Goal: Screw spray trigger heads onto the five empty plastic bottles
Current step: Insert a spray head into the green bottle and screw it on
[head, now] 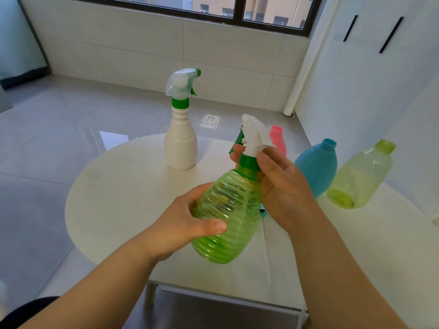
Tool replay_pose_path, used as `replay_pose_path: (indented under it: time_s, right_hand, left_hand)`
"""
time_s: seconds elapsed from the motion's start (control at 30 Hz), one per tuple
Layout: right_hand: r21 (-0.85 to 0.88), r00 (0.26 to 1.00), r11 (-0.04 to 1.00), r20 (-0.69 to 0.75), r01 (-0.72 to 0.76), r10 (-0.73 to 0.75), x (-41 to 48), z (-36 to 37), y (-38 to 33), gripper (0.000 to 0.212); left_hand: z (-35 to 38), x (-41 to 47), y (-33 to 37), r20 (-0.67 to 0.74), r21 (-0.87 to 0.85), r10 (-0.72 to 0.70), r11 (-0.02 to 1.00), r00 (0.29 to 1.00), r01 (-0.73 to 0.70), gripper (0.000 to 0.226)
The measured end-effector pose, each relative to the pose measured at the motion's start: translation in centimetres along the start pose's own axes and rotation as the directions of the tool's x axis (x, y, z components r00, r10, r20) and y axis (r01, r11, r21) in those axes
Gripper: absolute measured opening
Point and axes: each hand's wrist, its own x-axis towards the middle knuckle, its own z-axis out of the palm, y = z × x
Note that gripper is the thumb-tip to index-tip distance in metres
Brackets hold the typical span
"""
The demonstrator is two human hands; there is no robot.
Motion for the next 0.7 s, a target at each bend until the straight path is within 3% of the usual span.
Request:
replay_pose_path:
  time_s: [0.1, 0.2, 0.3, 0.37, 0.6, 0.7]
  right_hand:
    - [-0.085, 0.999, 0.996, -0.046, 0.009, -0.013, 0.1, 0.1, 0.0, 0.025]
    - [-0.327, 0.959, 0.944, -0.248, 0.052, -0.139, 0.1, 0.6, 1.2, 0.016]
    - [-0.438, 0.920, 0.898, -0.330, 0.048, -0.210, 0.1, 1.1, 2.6, 0.015]
    - [-0.435, 0.942, 0.900, -0.296, 0.015, -0.159, 0.2, 1.2, 2.6, 0.018]
    - [-0.339, 0.998, 0.940, -0.068, -0.018, -0.006, 0.3, 2.0, 3.1, 0.015]
    - [-0.203, 0.999, 0.978, -0.026, -0.046, 0.042, 0.6, 2.5, 3.3, 0.036]
  left_hand:
    - [0.1, -0.1, 0.0, -0.061, 0.047, 0.034, 0.998, 0.998, -0.031, 0.086]
    - [0.5, 0.0, -0.7, -0.289, 0.256, 0.107, 0.966, 0.951, -0.031, 0.066]
    - [0.7, -0.1, -1.6, -0.395, 0.465, 0.167, 0.884, 0.903, 0.040, 0.081]
    - [0.5, -0.3, -2.2, -0.405, 0.536, 0.195, 0.842, 0.893, 0.059, 0.090]
    - [-0.8, -1.5, -3.2, -0.393, 0.554, 0.239, 0.832, 0.888, 0.021, 0.084]
    - [-1.1, -1.8, -3.5, -0.384, 0.519, 0.235, 0.855, 0.893, -0.001, 0.082]
